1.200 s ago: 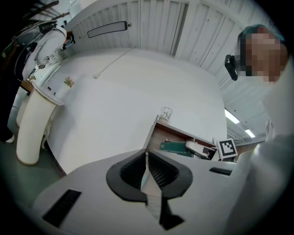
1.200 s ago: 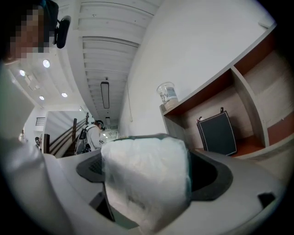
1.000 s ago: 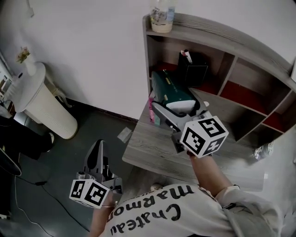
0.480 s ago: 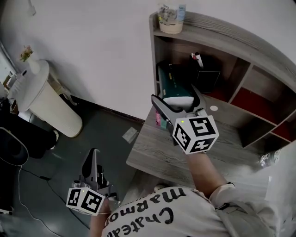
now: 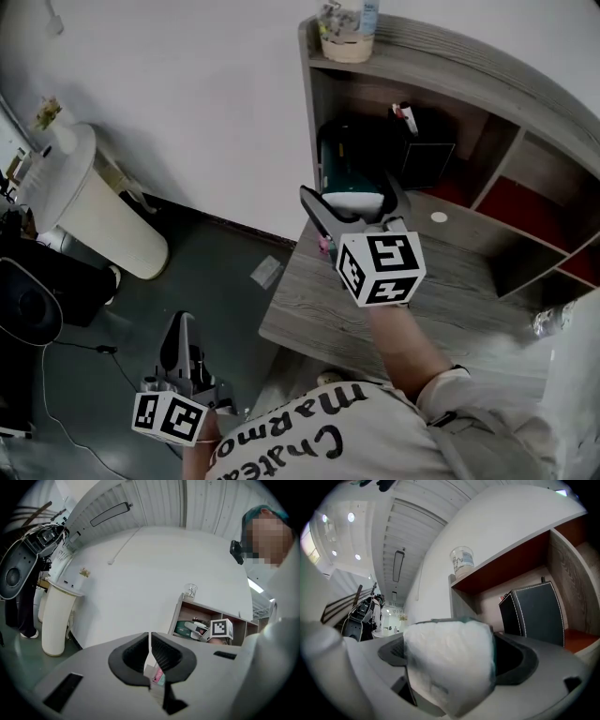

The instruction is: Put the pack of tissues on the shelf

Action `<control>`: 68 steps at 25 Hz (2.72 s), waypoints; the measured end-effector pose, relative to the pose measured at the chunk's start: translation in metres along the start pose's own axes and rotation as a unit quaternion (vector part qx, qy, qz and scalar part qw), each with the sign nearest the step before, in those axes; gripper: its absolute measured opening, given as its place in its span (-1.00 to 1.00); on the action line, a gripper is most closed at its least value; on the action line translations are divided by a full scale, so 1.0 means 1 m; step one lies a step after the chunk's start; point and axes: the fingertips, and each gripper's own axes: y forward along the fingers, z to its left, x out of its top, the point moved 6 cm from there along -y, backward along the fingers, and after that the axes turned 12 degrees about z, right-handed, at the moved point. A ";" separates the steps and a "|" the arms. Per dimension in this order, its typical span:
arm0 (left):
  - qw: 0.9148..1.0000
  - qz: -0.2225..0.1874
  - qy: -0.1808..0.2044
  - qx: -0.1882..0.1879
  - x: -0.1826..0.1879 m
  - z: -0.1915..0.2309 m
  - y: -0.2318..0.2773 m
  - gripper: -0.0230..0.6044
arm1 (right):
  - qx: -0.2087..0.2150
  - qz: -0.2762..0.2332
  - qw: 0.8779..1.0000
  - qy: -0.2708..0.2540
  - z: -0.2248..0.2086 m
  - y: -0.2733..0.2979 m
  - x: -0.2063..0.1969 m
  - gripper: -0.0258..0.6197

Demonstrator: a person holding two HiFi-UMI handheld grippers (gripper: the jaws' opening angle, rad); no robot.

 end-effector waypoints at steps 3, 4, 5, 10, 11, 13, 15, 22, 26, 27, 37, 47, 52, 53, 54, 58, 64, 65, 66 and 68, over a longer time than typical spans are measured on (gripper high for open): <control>1.000 0.004 0.000 -0.003 0.000 0.001 0.003 -0.84 | -0.008 0.000 1.000 -0.003 0.003 0.004 -0.001 0.75; 1.000 0.004 0.000 -0.003 0.000 0.001 0.003 -0.84 | -0.010 0.000 1.000 -0.003 0.003 0.004 -0.001 0.75; 1.000 0.003 -0.001 -0.003 0.000 0.001 0.004 -0.84 | -0.012 0.000 1.000 -0.002 0.004 0.005 -0.001 0.75; 1.000 0.003 -0.005 -0.006 -0.002 0.002 0.008 -0.84 | -0.021 0.006 1.000 -0.010 0.007 0.008 -0.003 0.75; 1.000 0.003 -0.006 -0.007 -0.003 0.002 0.009 -0.84 | -0.022 0.007 1.000 -0.013 0.007 0.008 -0.004 0.75; 1.000 0.002 -0.006 -0.008 -0.002 0.002 0.010 -0.84 | -0.023 0.008 1.000 -0.016 0.007 0.009 -0.005 0.76; 1.000 0.002 -0.005 -0.008 -0.002 0.002 0.011 -0.84 | -0.023 0.009 1.000 -0.019 0.007 0.009 -0.006 0.76; 1.000 -0.001 -0.006 -0.007 0.000 0.003 0.012 -0.84 | -0.032 0.020 0.998 -0.040 0.012 0.013 -0.009 0.77; 1.000 0.000 -0.007 -0.012 -0.001 0.002 0.014 -0.84 | -0.032 0.024 0.998 -0.042 0.013 0.014 -0.008 0.77; 1.000 0.000 -0.008 -0.013 -0.001 0.002 0.014 -0.84 | -0.032 0.024 0.998 -0.042 0.013 0.014 -0.008 0.77; 1.000 0.000 -0.009 -0.026 -0.002 -0.003 0.021 -0.84 | -0.028 0.033 0.998 -0.047 0.013 0.025 -0.006 0.77; 1.000 -0.001 -0.007 -0.026 0.001 -0.002 0.024 -0.84 | -0.031 0.037 0.998 -0.049 0.009 0.034 -0.004 0.77; 1.000 0.001 -0.007 -0.029 0.002 -0.001 0.025 -0.84 | -0.035 0.042 0.997 -0.058 0.005 0.037 -0.004 0.76; 1.000 0.001 -0.007 -0.029 0.003 -0.001 0.026 -0.84 | -0.036 0.042 0.997 -0.062 0.004 0.038 -0.005 0.76; 1.000 0.000 -0.007 -0.029 0.003 -0.001 0.026 -0.84 | -0.037 0.042 0.996 -0.065 0.004 0.039 -0.005 0.76; 0.999 0.001 -0.006 -0.031 0.004 -0.002 0.028 -0.84 | -0.040 0.039 0.996 -0.069 0.002 0.040 -0.006 0.75; 0.999 0.002 -0.005 -0.032 0.003 -0.003 0.030 -0.84 | -0.047 0.032 0.996 -0.071 -0.001 0.043 -0.006 0.73; 1.000 0.002 -0.006 -0.031 0.003 -0.003 0.030 -0.84 | -0.048 0.033 0.996 -0.069 -0.002 0.044 -0.006 0.73; 1.000 0.001 -0.007 -0.030 0.003 -0.002 0.030 -0.84 | -0.050 0.033 0.996 -0.068 -0.003 0.045 -0.006 0.73; 1.000 -0.001 -0.008 -0.029 0.003 0.000 0.031 -0.84 | -0.056 0.033 0.996 -0.065 -0.005 0.048 -0.005 0.73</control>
